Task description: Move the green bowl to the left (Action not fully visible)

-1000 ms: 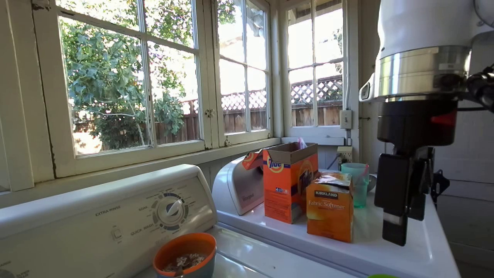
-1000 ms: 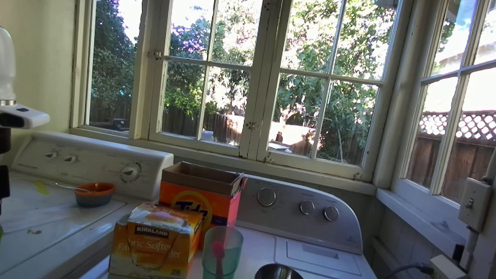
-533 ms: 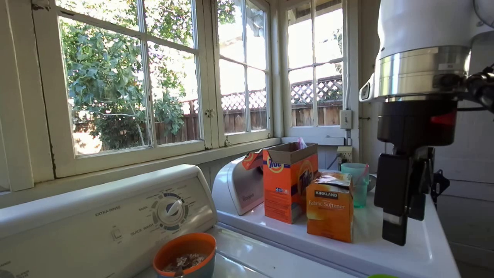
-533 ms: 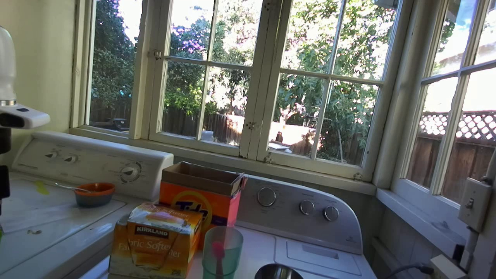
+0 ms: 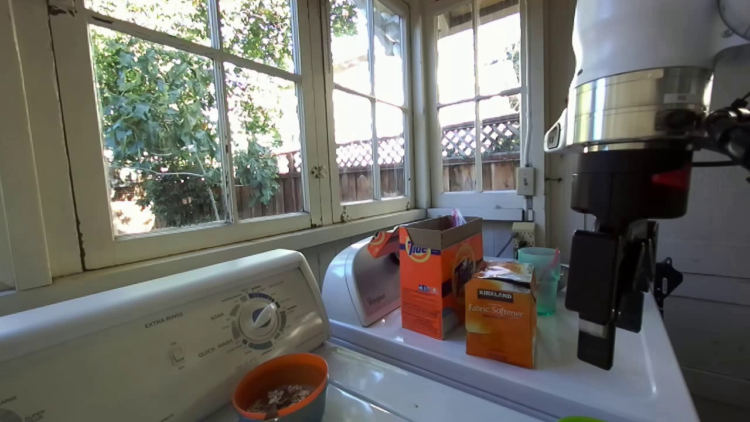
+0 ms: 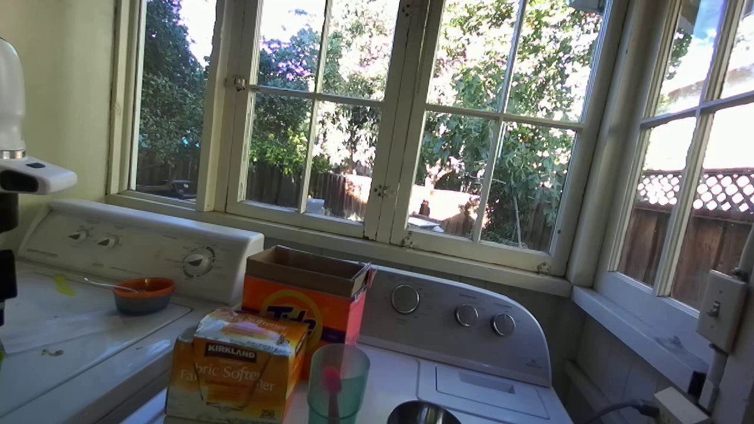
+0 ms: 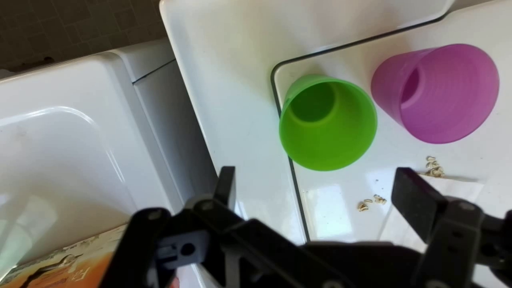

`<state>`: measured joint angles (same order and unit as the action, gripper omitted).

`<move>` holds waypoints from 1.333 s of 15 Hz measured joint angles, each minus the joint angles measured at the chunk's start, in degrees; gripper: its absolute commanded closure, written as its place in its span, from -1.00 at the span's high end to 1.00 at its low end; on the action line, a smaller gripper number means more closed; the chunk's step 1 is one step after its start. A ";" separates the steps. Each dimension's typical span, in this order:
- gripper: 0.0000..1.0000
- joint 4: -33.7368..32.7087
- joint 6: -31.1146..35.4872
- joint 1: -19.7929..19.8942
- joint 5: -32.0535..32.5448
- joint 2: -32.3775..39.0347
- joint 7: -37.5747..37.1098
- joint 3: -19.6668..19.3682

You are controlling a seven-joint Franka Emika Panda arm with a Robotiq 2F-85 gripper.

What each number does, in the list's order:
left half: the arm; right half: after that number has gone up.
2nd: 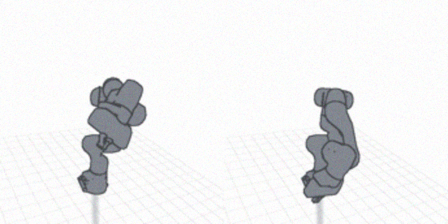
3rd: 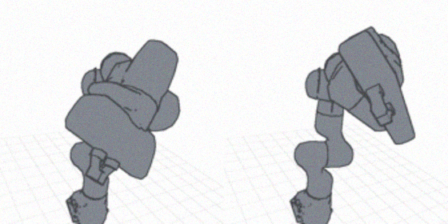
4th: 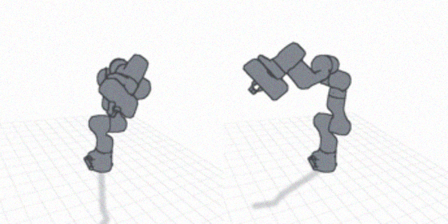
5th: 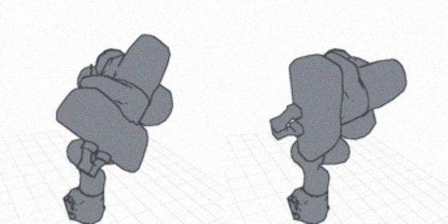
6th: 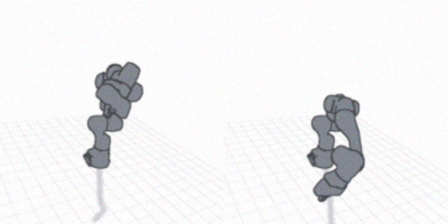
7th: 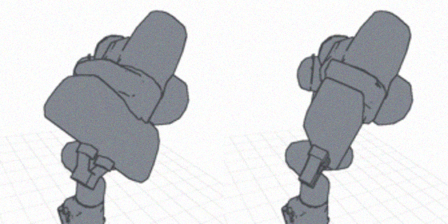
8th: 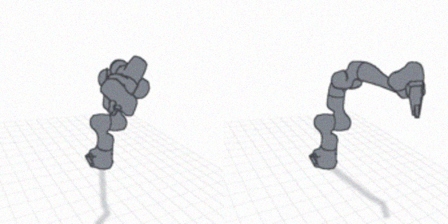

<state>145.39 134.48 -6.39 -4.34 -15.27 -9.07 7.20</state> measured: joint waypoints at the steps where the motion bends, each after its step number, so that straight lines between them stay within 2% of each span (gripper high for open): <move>1: 1.00 0.00 0.00 0.00 0.00 0.00 0.00 0.00; 8: 1.00 0.00 0.00 0.00 0.00 -0.01 0.01 0.00; 17: 1.00 -0.07 0.31 2.12 0.49 0.26 0.32 -1.56; 20: 1.00 0.43 0.65 2.16 0.49 0.59 2.84 -2.32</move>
<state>145.83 135.13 -4.23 -3.85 -14.68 -6.23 4.88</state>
